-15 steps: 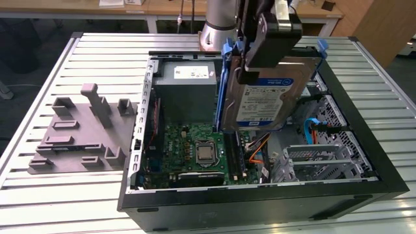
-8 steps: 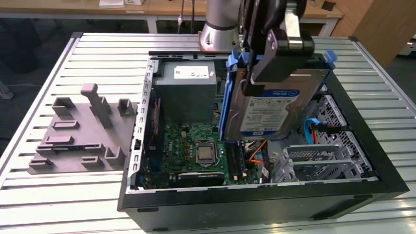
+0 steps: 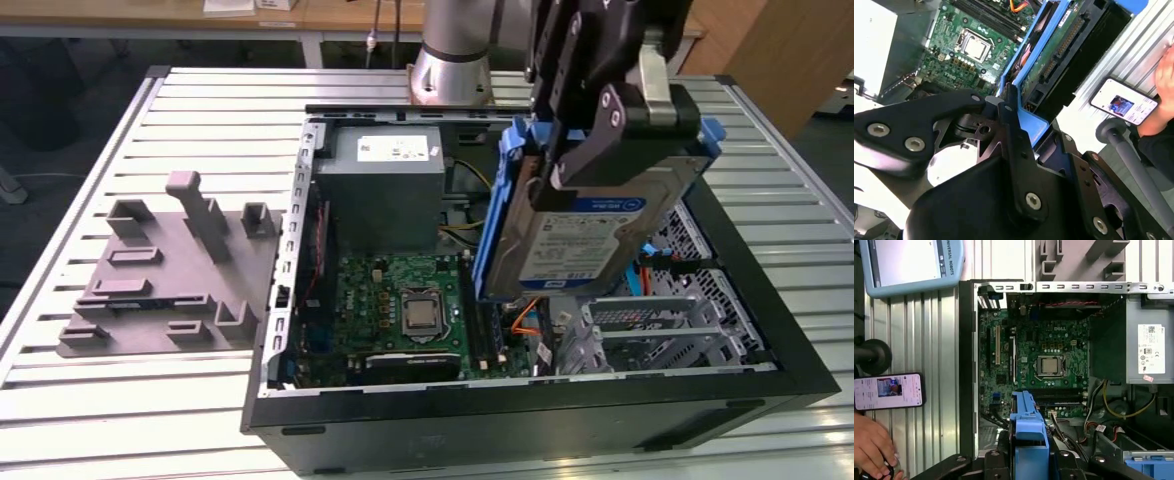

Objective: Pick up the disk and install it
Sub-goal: 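Insert the disk into the insertion slot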

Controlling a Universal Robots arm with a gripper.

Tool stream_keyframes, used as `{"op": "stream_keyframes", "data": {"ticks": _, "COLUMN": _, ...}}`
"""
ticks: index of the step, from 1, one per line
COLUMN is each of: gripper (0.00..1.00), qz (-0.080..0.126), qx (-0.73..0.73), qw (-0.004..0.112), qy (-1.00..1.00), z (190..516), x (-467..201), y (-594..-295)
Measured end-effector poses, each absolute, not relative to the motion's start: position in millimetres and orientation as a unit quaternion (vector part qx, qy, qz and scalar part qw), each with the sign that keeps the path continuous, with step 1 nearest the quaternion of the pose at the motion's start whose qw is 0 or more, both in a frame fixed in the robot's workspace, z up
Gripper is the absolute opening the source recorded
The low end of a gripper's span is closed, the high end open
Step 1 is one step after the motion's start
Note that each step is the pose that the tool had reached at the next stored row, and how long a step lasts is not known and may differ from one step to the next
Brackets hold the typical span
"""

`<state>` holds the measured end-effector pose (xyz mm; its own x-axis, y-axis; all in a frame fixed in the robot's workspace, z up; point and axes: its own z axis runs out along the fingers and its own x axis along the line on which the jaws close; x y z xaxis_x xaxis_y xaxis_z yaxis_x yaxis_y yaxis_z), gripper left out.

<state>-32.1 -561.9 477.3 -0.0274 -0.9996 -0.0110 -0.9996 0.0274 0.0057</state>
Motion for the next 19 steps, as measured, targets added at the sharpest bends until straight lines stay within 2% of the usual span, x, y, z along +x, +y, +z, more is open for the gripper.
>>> {"op": "stream_keyframes", "data": {"ticks": 19, "gripper": 0.36, "qz": 0.006, "qx": -0.697, "qw": 0.002, "qy": 0.717, "z": 462.7, "x": 30.1, "y": -572.3}}
